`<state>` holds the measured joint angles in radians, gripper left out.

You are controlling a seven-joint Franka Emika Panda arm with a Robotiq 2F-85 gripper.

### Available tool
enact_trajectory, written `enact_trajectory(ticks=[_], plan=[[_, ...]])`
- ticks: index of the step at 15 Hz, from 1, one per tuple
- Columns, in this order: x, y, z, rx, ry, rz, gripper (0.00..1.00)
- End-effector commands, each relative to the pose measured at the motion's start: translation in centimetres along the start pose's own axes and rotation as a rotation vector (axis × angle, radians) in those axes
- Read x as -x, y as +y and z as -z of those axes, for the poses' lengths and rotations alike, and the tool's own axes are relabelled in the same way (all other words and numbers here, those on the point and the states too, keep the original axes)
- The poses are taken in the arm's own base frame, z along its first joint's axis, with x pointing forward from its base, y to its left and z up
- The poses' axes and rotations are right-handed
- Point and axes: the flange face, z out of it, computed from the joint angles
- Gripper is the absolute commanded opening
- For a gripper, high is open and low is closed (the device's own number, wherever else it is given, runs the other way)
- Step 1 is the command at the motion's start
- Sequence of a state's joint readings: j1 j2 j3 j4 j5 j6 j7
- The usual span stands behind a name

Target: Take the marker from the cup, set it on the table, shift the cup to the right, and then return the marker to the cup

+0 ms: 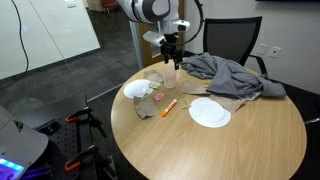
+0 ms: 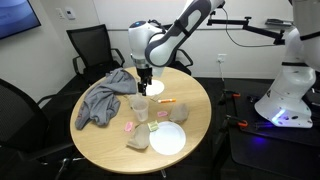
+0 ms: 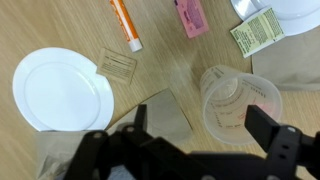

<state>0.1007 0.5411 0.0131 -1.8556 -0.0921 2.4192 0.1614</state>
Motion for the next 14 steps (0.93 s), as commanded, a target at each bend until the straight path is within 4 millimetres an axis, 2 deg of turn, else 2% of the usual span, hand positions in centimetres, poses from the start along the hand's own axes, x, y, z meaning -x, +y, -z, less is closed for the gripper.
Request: enact_trajectory(ticks=[1,5,11,13,14], plan=[[-0.2,0.3,-2.0,-0.019,0.016,-0.010,1.00],[0.0,0.4,-4.6,-0.039,0.011,-0.019,1.00],[-0.2,0.2,-6.6,-0.056,0.024,-0.024,1.00],[-0.4,0.1,-6.8,-0.060,0.026,-0.017,0.74],[-0.5,0.0,-6.8,-0.059,0.026,-0.015,0.66]])
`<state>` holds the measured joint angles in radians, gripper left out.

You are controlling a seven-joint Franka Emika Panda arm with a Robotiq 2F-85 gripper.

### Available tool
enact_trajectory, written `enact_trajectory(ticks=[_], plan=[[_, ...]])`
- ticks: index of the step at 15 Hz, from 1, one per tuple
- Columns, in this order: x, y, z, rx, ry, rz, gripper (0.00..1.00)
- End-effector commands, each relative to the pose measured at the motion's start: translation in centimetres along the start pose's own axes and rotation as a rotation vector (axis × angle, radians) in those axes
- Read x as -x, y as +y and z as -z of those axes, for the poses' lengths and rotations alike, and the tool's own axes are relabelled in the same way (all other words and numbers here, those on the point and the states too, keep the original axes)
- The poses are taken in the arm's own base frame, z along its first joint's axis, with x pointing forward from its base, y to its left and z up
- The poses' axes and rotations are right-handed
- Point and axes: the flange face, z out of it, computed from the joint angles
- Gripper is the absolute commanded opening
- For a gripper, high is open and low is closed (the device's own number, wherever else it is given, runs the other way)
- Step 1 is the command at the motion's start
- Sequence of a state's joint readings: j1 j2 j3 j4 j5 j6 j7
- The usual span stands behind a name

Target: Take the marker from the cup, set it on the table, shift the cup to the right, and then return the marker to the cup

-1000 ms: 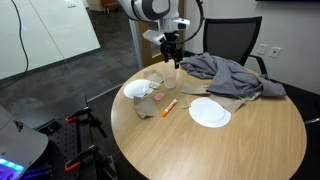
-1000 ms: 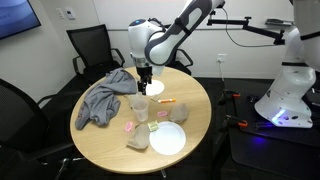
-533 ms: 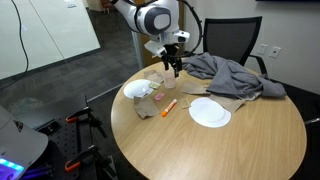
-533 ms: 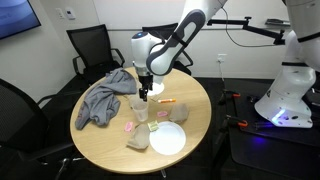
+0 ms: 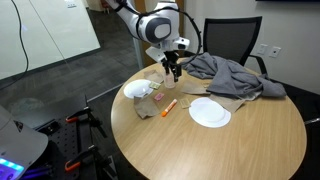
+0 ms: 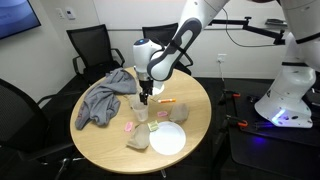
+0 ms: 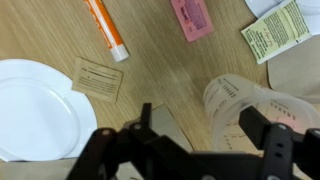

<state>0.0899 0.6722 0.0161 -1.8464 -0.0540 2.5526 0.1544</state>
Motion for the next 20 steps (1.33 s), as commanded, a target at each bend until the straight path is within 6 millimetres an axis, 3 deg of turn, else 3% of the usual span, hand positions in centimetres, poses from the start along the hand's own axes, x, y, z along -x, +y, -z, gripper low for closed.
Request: enact_trajectory(ticks=[1,8,9,14,20], plan=[[-0.8,-0.1,0.0,-0.024,0.019,0.018,0.59],[-1.7,-0.8,0.2,-0.028,0.026,0.035,0.05],[-1.9,-0.9,0.3,-0.029,0.028,0.037,0.01],[-2.6,-1.6,1.3,-0.040,0.042,0.040,0.01],[-1.8,-0.4,6.4,-0.035,0.072,-0.012,0.01]])
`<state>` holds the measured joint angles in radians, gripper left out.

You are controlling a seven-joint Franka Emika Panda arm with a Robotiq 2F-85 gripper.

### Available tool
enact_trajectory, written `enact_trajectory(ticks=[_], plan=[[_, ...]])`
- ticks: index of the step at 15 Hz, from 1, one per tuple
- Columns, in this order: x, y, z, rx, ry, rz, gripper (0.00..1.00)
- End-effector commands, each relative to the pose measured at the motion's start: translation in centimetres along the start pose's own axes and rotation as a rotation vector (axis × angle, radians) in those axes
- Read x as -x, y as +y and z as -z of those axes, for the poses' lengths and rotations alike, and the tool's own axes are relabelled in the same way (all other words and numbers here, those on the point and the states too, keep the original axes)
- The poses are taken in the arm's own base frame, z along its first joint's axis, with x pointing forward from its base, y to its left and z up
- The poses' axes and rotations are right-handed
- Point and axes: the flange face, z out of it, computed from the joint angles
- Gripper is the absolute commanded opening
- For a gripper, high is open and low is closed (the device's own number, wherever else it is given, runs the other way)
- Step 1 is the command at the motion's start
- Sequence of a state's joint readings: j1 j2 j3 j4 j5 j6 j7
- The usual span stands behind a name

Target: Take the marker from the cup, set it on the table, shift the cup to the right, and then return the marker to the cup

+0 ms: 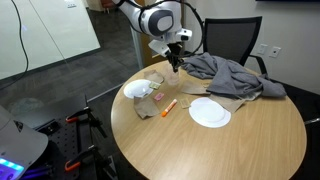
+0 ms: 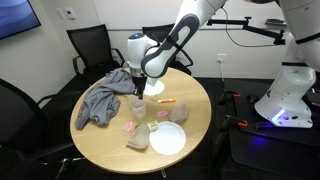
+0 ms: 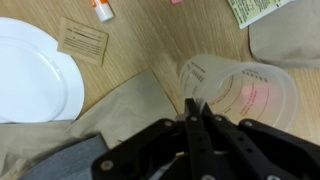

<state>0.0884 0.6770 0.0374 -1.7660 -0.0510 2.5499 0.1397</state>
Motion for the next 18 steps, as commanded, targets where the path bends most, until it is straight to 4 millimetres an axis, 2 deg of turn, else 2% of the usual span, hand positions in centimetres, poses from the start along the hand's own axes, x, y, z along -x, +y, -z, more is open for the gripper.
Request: enact_trajectory(ticks=[1,5,8,12,18], plan=[[0.8,1.3,4.8,-0.010,0.012,-0.053,0.01],[2.1,3.8,8.7,-0.002,0.032,-0.157,0.01],[4.1,6.3,10.7,0.005,0.016,-0.255,0.01],[7.1,9.4,12.1,-0.002,0.010,-0.382,0.01],[10.8,14.4,12.9,-0.009,-0.005,-0.577,0.01]])
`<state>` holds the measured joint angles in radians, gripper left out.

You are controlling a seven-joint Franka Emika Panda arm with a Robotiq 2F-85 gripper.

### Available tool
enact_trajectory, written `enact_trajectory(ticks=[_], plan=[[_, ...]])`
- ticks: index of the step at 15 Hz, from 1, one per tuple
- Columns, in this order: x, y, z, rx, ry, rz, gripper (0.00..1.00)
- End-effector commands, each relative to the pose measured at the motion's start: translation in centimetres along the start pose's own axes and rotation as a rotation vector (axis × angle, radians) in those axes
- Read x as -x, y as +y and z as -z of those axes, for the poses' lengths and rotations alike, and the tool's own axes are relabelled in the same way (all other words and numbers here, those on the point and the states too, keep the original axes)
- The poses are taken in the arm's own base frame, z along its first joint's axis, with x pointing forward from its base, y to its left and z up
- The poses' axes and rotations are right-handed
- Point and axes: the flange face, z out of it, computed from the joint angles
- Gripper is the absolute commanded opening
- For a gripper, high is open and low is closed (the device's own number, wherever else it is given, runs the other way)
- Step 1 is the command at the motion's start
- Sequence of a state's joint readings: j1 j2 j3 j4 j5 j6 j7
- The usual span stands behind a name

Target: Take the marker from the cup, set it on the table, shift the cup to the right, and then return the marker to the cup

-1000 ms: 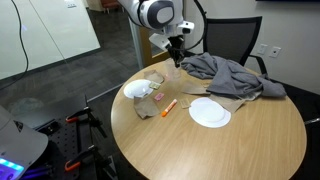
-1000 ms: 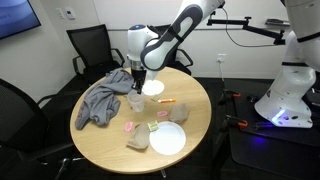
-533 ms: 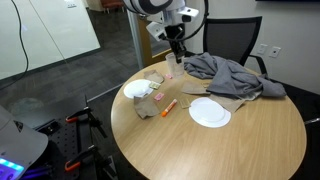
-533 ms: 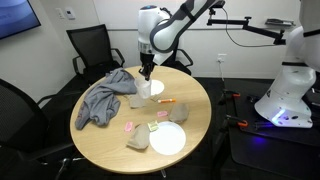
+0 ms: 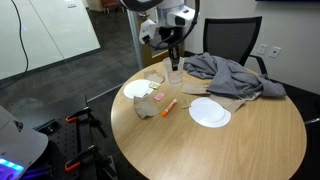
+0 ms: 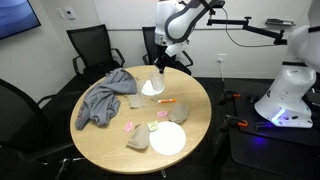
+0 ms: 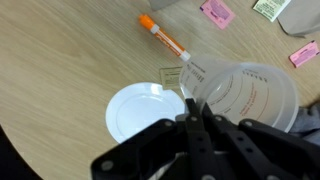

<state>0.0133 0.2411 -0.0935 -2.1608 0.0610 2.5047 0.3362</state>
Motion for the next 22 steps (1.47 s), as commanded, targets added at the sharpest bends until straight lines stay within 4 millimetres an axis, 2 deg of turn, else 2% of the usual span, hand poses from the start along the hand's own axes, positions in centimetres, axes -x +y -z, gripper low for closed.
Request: enact_trajectory(ticks=[1,13,22], plan=[[1.3,3.7,1.3,-0.007,-0.007,-0.132,0.01],[0.3,15.2,1.2,0.031,-0.046,-0.351,0.01],[0.8,19.8,-1.0,0.057,-0.110,-0.428,0.01]])
